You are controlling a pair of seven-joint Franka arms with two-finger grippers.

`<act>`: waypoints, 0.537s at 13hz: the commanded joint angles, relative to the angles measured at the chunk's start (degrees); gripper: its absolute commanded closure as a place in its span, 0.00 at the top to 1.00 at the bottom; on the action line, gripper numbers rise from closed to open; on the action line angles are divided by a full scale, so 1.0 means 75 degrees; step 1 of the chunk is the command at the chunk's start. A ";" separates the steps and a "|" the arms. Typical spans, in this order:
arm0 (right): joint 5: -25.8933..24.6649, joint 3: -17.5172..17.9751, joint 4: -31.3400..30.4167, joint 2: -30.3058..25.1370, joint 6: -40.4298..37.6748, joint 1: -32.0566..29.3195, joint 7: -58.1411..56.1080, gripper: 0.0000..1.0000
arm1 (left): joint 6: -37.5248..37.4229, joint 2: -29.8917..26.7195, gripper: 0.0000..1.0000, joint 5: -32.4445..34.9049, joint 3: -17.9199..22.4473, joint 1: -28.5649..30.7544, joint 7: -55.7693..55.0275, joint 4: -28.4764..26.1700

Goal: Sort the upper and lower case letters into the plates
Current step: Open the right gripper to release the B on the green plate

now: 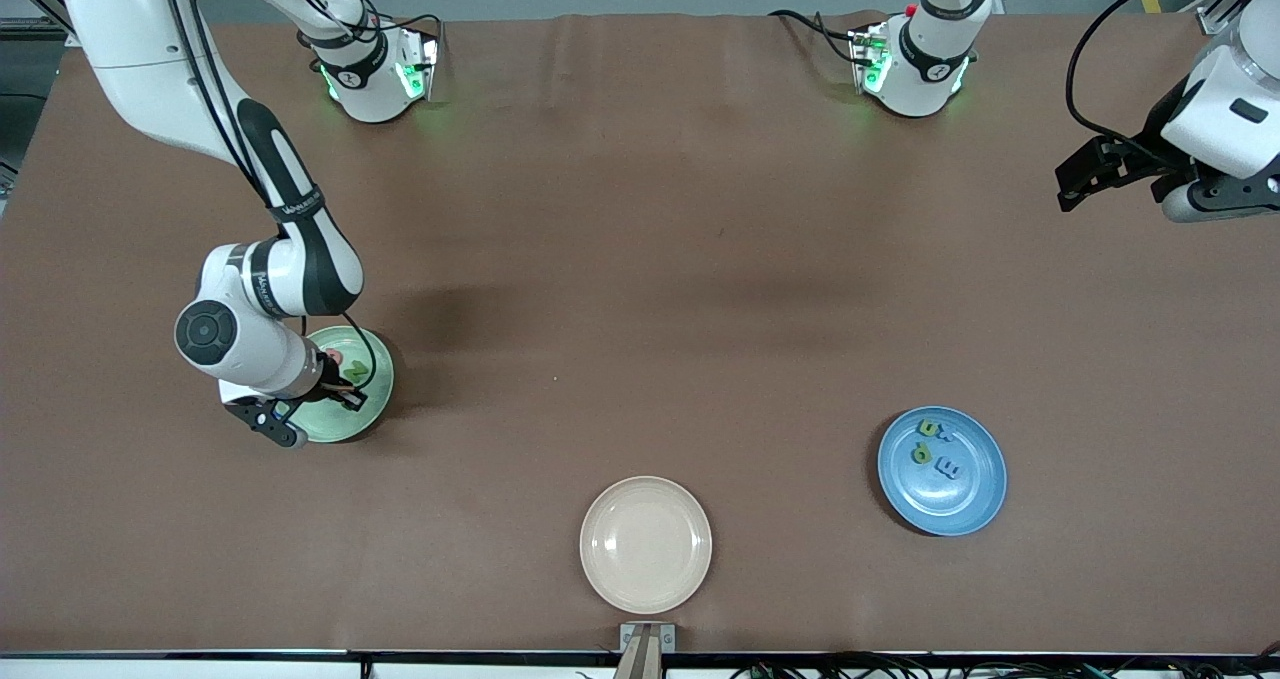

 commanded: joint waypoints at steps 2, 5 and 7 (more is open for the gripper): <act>0.0046 0.0007 0.0080 -0.0003 -0.0039 -0.0005 -0.0086 1.00 | 0.0347 0.0044 1.00 -0.0187 0.0014 0.0011 0.0147 -0.0002; -0.0106 -0.0005 0.0442 -0.0318 -0.0715 0.0123 -0.0656 1.00 | 0.0371 0.0114 1.00 -0.0199 0.0014 -0.0001 0.0159 -0.0050; -0.0118 -0.0063 0.1329 -0.0495 -0.2316 0.0066 -0.1780 1.00 | 0.0441 0.0173 1.00 -0.0210 0.0002 -0.0012 0.0159 -0.0003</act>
